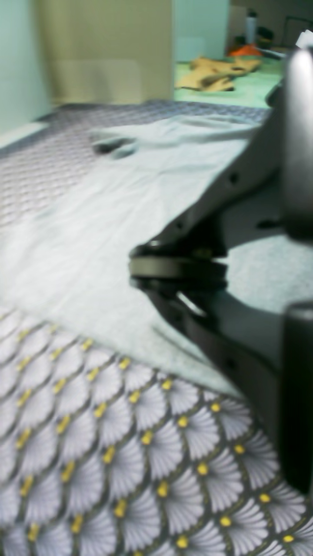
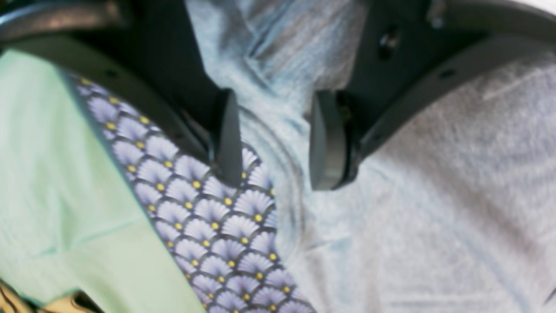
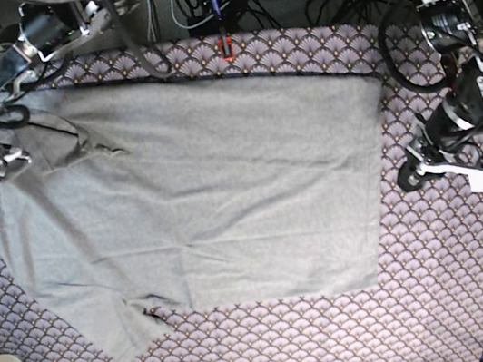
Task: Fold the T-shirt properly
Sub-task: 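Move the right gripper to the shirt edge near the sleeve and grasp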
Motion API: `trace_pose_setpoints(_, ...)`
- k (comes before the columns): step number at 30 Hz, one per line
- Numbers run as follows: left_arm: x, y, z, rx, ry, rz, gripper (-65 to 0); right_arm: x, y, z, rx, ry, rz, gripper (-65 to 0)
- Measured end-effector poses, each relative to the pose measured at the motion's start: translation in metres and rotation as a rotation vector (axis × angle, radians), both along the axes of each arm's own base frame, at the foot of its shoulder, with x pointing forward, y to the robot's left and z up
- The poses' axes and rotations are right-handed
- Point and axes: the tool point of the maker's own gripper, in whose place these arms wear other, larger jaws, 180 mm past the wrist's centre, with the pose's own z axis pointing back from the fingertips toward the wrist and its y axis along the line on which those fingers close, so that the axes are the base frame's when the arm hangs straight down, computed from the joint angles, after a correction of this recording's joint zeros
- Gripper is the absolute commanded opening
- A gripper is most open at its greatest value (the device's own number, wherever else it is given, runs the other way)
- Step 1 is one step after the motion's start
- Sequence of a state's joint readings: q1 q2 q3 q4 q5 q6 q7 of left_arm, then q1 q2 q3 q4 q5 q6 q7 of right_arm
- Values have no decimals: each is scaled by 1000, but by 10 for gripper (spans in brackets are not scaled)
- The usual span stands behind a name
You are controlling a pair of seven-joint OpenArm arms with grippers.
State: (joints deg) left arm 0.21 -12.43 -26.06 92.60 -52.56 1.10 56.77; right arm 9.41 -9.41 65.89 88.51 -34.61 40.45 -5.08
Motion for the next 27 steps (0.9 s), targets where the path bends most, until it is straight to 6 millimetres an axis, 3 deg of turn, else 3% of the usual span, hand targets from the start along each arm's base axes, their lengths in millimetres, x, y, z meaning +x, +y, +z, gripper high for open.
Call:
trace_pose_setpoints(4, 7, 1, 8, 7, -26, 5, -650, 3, 19, 13, 15, 111, 44, -383)
trace_pose_setpoints(9, 0, -4, 3, -6, -19, 14, -650, -3, 50, 60, -75, 178, 137, -383)
trace_pose_setpoints(11, -7, -11, -5, -19, 12, 3, -650, -9, 70, 44, -30, 250, 191, -383)
trace_pose_setpoints(14, -10, -9, -8, -15, 12, 12, -650, -29, 80, 16, 7, 373, 209, -383)
trace_pose_setpoints(19, -14, -9, -14, -14, 29, 9, -650, -38, 96, 5, 69, 367, 258, -381)
trace_pose_setpoints(23, -14, -8, -13, -10, 25, 11, -650, -44, 95, 2, 68, 378, 258, -380)
trace_pose_setpoints(27, -13, -8, -11, -13, 21, 11, -650, -50, 99, -14, 108, 407, 265, -380)
